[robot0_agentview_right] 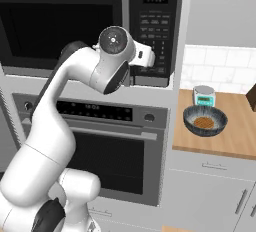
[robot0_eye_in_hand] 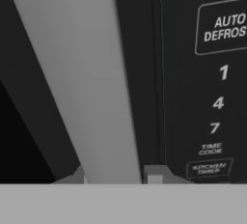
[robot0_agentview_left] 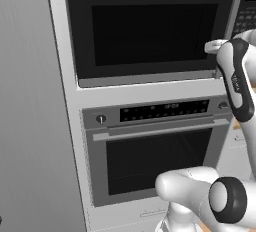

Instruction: Open the microwave, place the bowl with waffle inside the microwave, then close the microwave door and turn it on.

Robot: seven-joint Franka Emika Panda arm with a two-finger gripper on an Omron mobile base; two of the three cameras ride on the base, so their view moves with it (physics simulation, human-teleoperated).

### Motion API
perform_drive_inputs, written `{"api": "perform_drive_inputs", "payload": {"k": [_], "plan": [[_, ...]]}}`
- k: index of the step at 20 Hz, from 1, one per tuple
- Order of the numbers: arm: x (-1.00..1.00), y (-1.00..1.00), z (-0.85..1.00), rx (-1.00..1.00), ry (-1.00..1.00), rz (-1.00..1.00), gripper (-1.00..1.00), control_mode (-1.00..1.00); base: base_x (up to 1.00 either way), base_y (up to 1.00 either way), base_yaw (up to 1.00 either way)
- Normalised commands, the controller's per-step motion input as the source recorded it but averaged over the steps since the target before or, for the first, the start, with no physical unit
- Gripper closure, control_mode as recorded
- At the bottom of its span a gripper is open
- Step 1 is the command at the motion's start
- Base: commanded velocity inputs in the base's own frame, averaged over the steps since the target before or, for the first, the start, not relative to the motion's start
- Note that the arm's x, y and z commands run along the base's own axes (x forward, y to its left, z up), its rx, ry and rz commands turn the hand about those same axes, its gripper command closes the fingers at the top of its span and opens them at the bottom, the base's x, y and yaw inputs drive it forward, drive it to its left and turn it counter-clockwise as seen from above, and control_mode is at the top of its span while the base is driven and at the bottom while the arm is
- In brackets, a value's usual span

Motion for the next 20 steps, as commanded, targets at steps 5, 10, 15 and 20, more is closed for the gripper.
{"api": "perform_drive_inputs", "payload": {"k": [5,10,15,20], "plan": [[-0.97,0.00,0.00,0.00,-0.02,-0.20,1.00,-1.00,0.00,0.00,0.00],[-1.00,0.00,0.05,-0.06,0.05,-0.25,1.00,-1.00,0.00,0.00,0.00],[-1.00,0.00,0.00,-0.04,0.00,-0.22,1.00,-1.00,0.00,0.00,0.00],[-1.00,0.05,0.00,-0.07,0.00,-0.22,1.00,-1.00,0.00,0.00,0.00]]}}
